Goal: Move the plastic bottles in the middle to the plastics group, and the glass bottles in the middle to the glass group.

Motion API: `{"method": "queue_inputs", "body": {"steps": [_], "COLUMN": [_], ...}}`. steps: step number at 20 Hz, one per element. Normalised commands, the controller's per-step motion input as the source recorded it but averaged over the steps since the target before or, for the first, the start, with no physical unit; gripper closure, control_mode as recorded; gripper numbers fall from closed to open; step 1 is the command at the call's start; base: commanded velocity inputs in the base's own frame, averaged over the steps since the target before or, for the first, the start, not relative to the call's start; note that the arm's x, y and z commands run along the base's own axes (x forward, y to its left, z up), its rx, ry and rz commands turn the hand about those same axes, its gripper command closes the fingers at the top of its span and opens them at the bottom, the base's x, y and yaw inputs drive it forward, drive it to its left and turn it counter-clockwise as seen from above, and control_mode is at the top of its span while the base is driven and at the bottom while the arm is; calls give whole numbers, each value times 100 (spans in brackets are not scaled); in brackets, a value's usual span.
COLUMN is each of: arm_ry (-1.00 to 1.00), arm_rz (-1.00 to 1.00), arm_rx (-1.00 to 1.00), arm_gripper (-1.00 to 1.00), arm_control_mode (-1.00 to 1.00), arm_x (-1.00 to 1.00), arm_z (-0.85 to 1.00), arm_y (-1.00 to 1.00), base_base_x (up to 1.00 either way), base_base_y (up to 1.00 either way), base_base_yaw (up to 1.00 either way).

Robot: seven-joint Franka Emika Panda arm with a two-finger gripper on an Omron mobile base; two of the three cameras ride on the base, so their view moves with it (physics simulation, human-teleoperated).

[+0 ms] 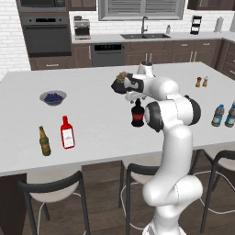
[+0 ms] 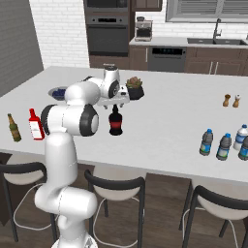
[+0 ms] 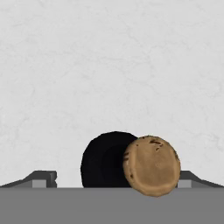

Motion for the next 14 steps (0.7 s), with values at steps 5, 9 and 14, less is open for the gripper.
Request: {"method": "queue_inputs", "body": {"steps": [5,9,14], "arm_ry": [-4,-13,-15], "arm_rz": [0,0,0], "arm_rx": [0,0,0], "arm_gripper": [-100,-100,-100], "arm_control_mode": [-100,-100,-100], "arm_x": [0,0,0], "arm_z": [-2,4,11], "arm_y": [0,0,0], "base_base_x": [0,0,0], "base_base_y": [0,0,0], "base_base_yaw": [0,0,0]}}
